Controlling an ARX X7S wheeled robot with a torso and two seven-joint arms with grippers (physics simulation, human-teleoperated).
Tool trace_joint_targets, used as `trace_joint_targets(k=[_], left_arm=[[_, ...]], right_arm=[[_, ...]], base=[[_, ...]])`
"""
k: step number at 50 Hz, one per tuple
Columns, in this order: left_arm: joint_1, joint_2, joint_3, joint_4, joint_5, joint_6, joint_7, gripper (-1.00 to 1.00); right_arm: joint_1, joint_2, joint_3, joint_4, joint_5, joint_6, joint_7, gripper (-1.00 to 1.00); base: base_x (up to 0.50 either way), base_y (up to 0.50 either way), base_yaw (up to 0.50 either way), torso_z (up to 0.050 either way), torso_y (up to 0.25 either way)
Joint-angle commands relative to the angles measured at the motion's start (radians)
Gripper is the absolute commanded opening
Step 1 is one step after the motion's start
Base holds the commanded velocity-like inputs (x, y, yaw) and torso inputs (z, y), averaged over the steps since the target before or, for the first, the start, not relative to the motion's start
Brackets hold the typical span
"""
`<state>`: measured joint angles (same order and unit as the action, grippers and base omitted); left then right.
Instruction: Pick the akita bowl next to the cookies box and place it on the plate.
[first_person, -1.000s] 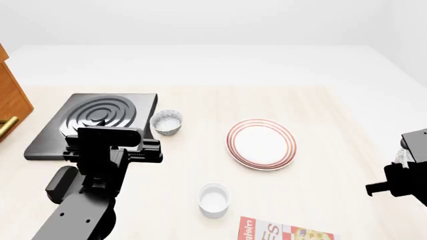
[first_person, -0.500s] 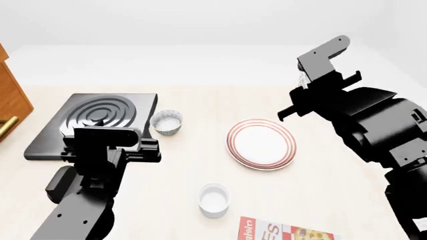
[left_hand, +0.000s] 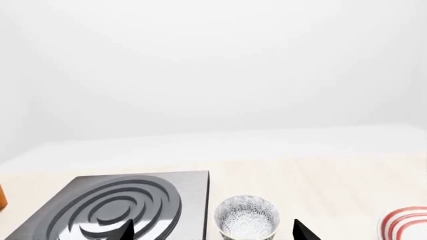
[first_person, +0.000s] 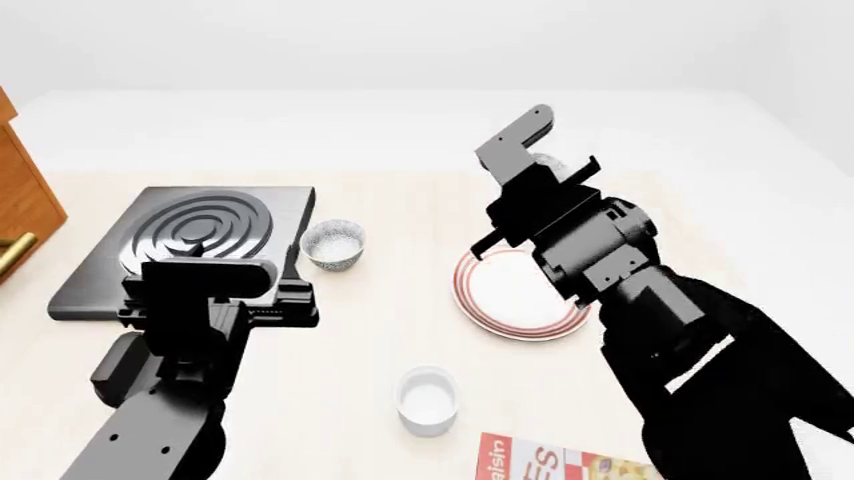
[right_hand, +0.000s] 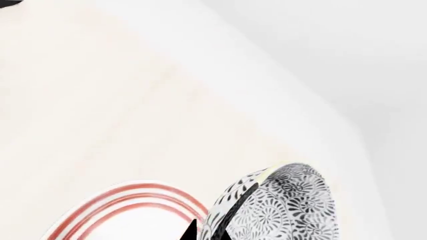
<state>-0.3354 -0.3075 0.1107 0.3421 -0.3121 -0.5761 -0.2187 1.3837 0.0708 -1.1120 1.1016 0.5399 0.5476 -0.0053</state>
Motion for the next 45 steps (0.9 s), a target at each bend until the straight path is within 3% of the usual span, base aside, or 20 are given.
trace_joint_targets(k=[1,11,29,37,45], left_arm=[[0.020,-0.003,-0.006,0.030,-0.010,-0.006,-0.011,1.00],[0.024,0.000,-0.003,0.041,-0.026,-0.007,-0.006,1.00],[0.027,-0.011,-0.003,0.031,-0.028,0.014,-0.002,1.00],[0.028,-0.017,0.001,0.035,-0.033,0.020,0.004,1.00],[0.033,-0.020,0.000,0.040,-0.039,0.023,0.005,1.00]], right_arm=[[-0.013,-0.071,-0.229,0.150,0.211,-0.110,0.069,-1.00],[-0.054,-0.071,-0.334,0.133,0.308,-0.125,0.142,-1.00],[-0.061,-0.071,-0.353,0.127,0.324,-0.118,0.139,-1.00],[-0.068,-0.071,-0.359,0.118,0.315,-0.094,0.139,-1.00],[-0.076,-0.071,-0.359,0.115,0.296,-0.072,0.127,-1.00]], base=[[0.00,0.00,0.00,0.000,0.000],[0.00,0.00,0.00,0.000,0.000],[0.00,0.00,0.00,0.000,0.001],[0.00,0.00,0.00,0.000,-0.236],[0.00,0.00,0.00,0.000,0.000]])
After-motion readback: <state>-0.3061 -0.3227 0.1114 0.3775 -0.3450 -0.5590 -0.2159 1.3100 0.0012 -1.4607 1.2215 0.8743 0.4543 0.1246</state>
